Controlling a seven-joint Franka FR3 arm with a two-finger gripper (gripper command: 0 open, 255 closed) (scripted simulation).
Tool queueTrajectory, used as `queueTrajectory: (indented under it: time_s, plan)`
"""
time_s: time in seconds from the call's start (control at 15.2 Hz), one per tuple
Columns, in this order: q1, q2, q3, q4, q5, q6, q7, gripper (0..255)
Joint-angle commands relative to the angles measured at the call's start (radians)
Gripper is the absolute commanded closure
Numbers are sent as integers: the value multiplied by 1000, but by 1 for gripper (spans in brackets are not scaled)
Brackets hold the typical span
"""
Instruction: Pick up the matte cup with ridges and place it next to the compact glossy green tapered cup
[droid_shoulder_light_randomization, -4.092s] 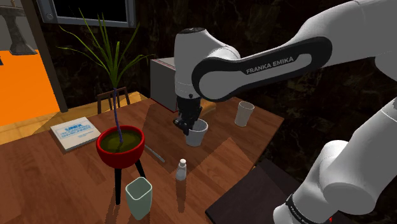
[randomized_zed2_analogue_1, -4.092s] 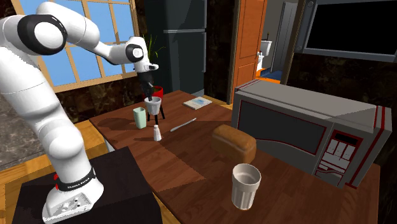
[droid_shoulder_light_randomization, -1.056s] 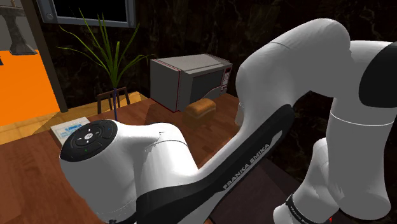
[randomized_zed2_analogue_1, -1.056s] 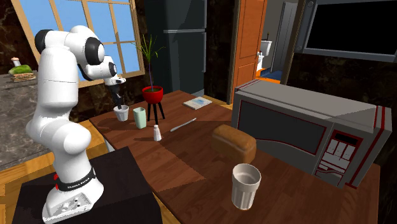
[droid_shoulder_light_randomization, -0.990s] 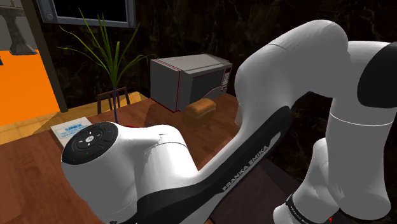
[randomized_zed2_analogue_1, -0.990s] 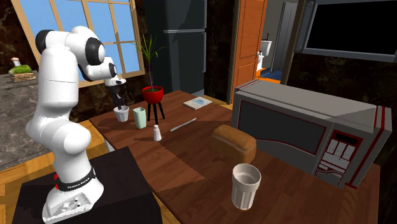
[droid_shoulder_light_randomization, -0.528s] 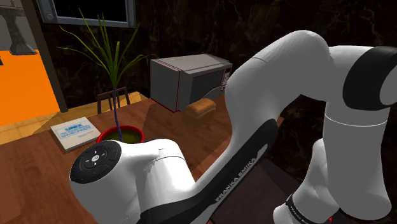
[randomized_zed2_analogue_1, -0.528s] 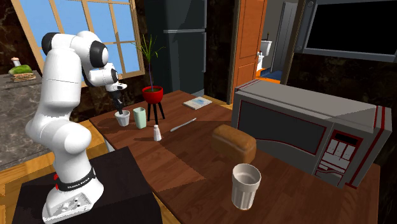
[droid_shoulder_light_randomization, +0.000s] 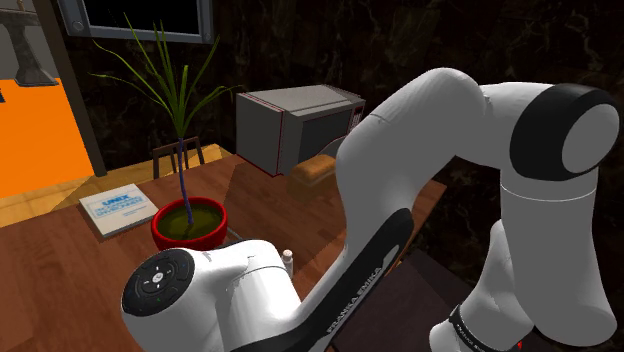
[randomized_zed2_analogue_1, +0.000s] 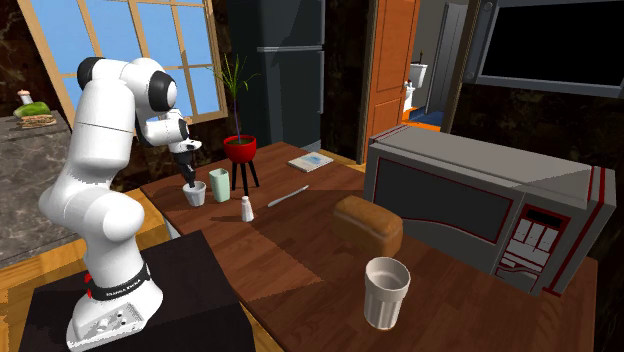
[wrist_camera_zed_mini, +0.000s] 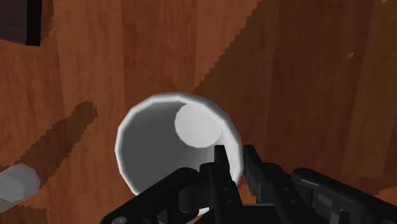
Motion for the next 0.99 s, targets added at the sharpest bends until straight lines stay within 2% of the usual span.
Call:
queueTrajectory:
  time_s: [0.0,0.4,0.46,0.79,0.92]
  plan:
    - [2,4,-2,-1,-4,5,4,255]
    - [2,4,-2,-1,-4,5,4,255]
    - [2,5,-2,-1,-4,5,4,0]
    - [2,5,-2,-1,-4,5,4,0]
    - [-7,-35,19,15,28,-45,-16,0]
